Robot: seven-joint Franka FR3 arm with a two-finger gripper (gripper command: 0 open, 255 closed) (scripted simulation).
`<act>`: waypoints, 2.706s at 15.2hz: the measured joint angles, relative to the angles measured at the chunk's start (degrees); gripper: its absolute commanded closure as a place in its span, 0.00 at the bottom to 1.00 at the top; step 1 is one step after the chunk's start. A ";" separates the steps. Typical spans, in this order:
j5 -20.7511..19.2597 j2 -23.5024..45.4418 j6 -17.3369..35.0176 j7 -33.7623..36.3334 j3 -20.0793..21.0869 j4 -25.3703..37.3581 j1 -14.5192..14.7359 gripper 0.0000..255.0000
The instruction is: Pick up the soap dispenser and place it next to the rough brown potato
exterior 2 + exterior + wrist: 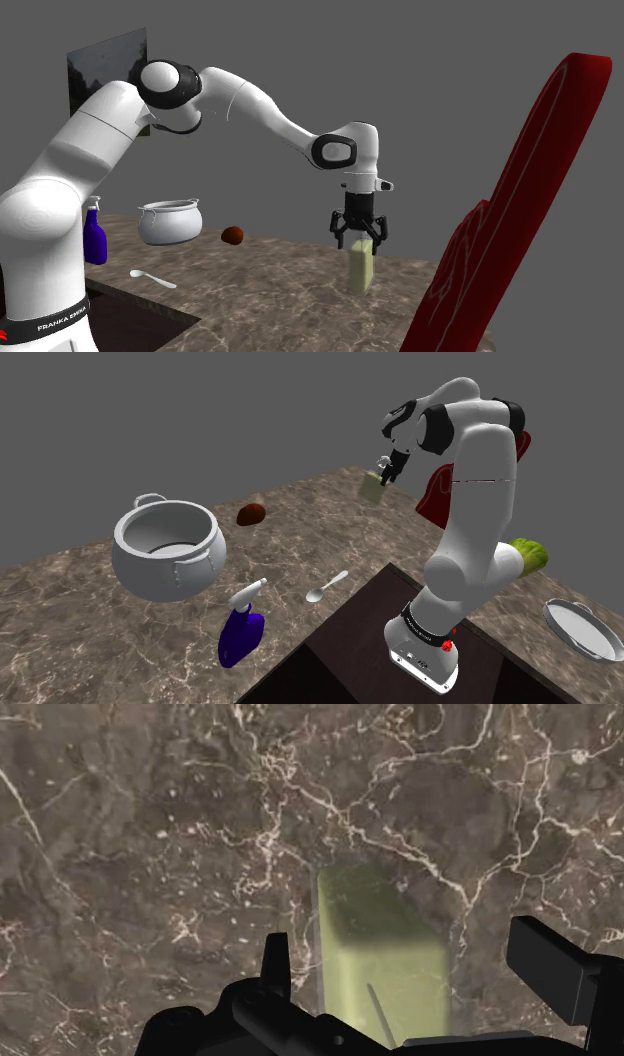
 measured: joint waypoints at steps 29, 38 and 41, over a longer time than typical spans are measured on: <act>-2.92 -4.18 -10.49 2.02 -1.72 6.98 0.31 1.00; -3.70 -5.07 -17.16 2.80 -2.21 13.04 -0.37 1.00; -4.10 -5.81 -18.03 3.45 -2.28 13.31 0.18 1.00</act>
